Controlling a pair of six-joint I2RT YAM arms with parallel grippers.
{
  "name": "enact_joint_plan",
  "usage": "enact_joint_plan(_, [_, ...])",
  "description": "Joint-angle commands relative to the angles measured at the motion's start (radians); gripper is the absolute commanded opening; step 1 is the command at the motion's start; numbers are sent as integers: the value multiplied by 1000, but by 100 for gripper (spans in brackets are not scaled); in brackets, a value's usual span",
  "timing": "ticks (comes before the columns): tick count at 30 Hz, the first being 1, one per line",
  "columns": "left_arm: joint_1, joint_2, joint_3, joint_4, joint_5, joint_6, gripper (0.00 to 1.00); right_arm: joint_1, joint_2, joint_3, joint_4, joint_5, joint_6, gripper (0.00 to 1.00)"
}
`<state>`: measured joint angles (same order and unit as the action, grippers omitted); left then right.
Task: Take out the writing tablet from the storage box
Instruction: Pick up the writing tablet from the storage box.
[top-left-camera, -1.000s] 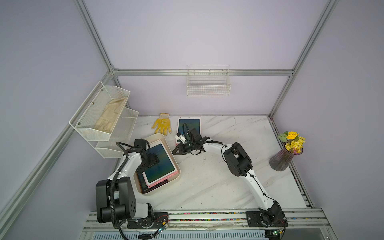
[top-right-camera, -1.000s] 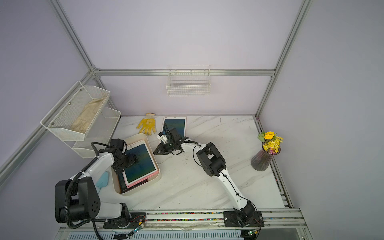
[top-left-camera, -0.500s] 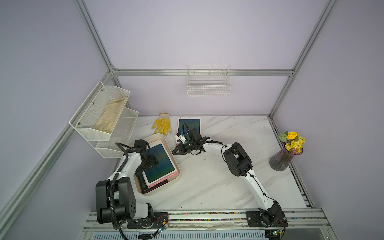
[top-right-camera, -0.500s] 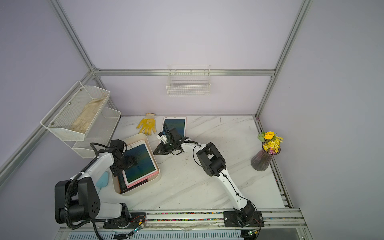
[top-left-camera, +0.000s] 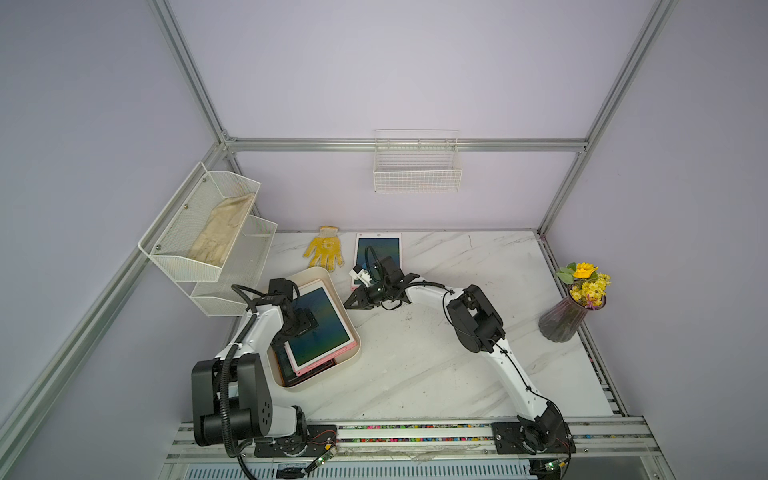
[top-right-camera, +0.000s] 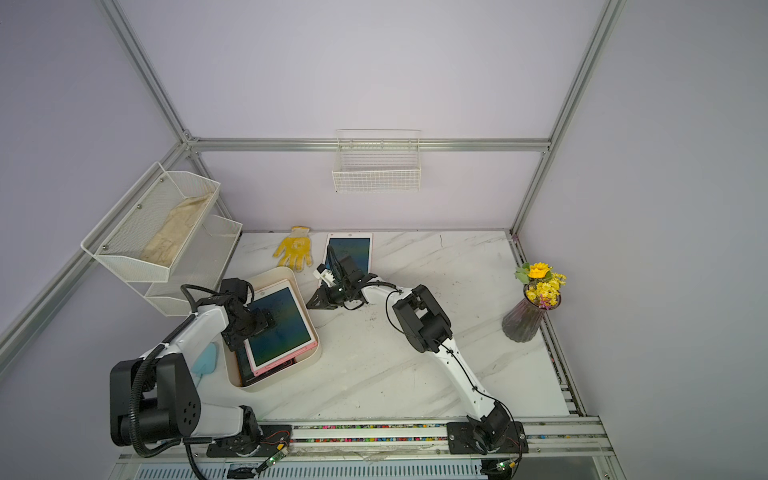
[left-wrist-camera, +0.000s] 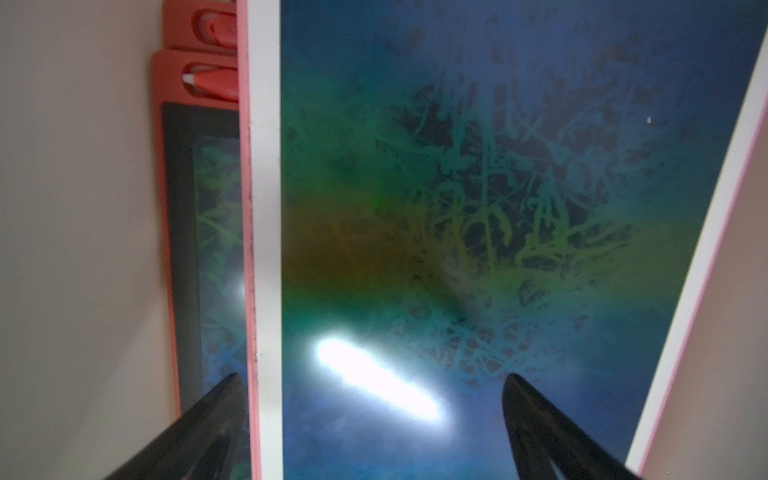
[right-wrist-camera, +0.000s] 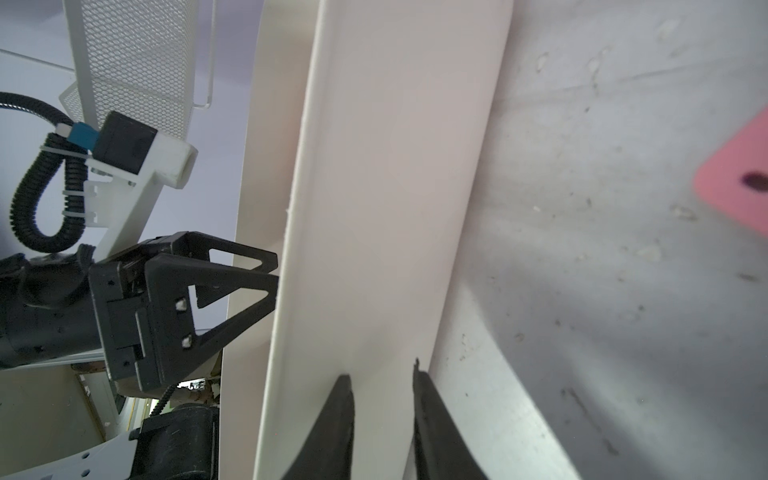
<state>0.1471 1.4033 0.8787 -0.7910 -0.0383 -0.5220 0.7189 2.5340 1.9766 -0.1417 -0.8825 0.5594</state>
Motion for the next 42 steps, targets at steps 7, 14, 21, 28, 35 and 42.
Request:
enact_joint_plan(7, [-4, 1, 5, 21, -4, 15, 95, 17, -14, 1, 40, -32, -13, 28])
enact_joint_plan(14, [-4, 44, 2, 21, -5, 14, 95, 17, -14, 3, 41, -32, -13, 28])
enact_joint_plan(21, [-4, 19, 10, 20, 0, 8, 95, 17, -29, -4, 33, 0, -13, 28])
enact_joint_plan(28, [-4, -17, 28, 15, 6, 13, 95, 5, -79, 31, -23, 114, -53, 36])
enact_joint_plan(35, [-4, -26, 29, 15, 8, 10, 95, -1, -122, 44, -81, 213, -86, 40])
enact_joint_plan(42, [-4, -35, 29, 15, 6, 5, 95, 3, -141, 56, -128, 245, -121, 44])
